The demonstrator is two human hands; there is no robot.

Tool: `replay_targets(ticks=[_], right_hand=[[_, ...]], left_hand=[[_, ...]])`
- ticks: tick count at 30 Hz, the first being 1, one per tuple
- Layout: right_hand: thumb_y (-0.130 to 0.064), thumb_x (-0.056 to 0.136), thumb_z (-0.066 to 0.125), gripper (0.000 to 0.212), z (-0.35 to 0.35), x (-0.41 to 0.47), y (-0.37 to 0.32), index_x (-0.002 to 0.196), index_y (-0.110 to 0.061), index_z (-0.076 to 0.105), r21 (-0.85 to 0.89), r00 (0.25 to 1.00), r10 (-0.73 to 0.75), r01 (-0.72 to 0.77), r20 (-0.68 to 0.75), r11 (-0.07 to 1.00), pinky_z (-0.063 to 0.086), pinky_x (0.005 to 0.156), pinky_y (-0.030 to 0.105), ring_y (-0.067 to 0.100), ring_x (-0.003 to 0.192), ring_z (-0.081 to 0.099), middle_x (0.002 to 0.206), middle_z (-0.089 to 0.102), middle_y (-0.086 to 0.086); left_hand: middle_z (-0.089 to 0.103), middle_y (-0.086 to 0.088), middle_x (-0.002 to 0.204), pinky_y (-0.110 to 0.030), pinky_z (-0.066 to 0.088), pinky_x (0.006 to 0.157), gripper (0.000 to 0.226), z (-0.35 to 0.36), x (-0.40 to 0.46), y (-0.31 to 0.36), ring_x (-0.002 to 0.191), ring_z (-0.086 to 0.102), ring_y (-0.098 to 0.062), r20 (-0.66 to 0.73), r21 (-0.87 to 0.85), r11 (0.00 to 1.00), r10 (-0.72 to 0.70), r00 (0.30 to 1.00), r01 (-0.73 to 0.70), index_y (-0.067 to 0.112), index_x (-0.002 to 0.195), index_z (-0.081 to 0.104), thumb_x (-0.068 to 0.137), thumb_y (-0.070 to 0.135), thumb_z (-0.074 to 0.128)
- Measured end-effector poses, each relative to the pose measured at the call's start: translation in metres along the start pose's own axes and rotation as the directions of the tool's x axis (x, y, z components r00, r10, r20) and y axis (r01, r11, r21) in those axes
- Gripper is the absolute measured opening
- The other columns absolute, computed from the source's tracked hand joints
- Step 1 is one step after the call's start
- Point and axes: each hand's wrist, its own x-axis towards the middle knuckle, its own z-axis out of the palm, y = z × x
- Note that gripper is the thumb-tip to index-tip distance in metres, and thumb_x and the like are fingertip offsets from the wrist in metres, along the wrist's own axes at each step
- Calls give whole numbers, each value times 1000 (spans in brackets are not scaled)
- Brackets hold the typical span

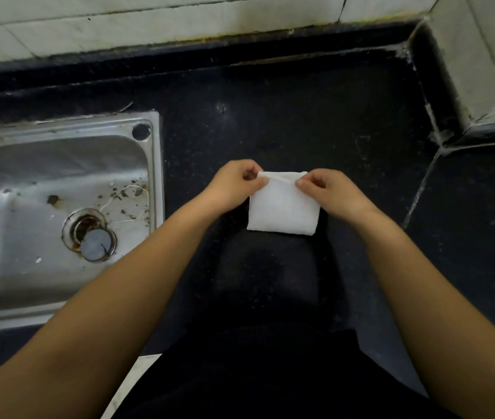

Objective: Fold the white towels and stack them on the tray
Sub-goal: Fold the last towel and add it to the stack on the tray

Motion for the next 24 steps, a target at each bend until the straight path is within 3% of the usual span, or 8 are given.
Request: replay_targets(ticks=[3,6,8,10,12,15,19,24], right_hand=[[-24,89,60,4,8,10,5,91,-20,60,16,999,19,-20,33,1000,38,60,21,5,74,51,86,58,-7],[-14,87,60,10,10,20,12,95,-21,60,110,994,28,-15,-109,994,40,62,19,12,82,54,95,59,1],[-14,89,58,10,9,27,10,97,-19,61,88,984,29,-14,-173,996,38,60,16,8,79,53,96,58,-1],[-15,90,56,11,13,34,8,100,-18,60,-1,979,19,-20,-203,1000,37,60,14,5,79,51,100,58,-1],[-16,91,54,14,21,38,9,103,-16,59,-126,974,-8,-21,-228,992,41,69,20,13,87,53,108,58,3],[-19,90,55,27,30,34,13,117,-15,56,-290,961,-68,-13,-269,957,45,84,34,24,106,53,121,51,7],[-27,89,58,38,33,4,22,125,-18,48,-222,928,-44,-42,-369,974,48,90,44,25,107,53,118,50,6],[-30,93,53,40,52,-33,38,129,-18,42,-325,958,15,-111,-285,939,39,93,40,24,108,54,113,58,4]], left_hand=[[68,-6,91,-34,52,78,6,0,9,-3,87,64,-20,-35,-34,999,-25,999,24,14,87,63,89,18,60],[64,-1,81,-25,48,65,8,3,15,-11,78,59,-15,-59,-90,993,-82,995,76,13,86,60,90,18,59],[64,-3,85,-23,47,64,9,8,20,-15,79,59,-14,-100,-75,991,-117,988,110,12,88,60,91,20,58],[60,0,81,-19,42,62,11,14,25,-19,76,55,-12,-158,-20,990,-144,977,142,12,87,59,91,22,57],[54,4,73,-21,41,60,11,20,27,-21,74,53,-13,-215,36,986,-149,965,160,13,86,55,92,23,55],[55,1,85,-36,47,76,11,25,24,-21,85,56,-19,-287,144,979,-101,953,147,17,89,52,91,28,55],[55,0,103,-36,37,88,27,33,0,-31,100,49,-19,-362,363,923,9,932,132,17,102,52,91,42,52],[49,-4,108,-34,32,88,34,53,-29,-55,102,43,-22,-320,585,798,63,945,144,15,98,53,94,47,44]])
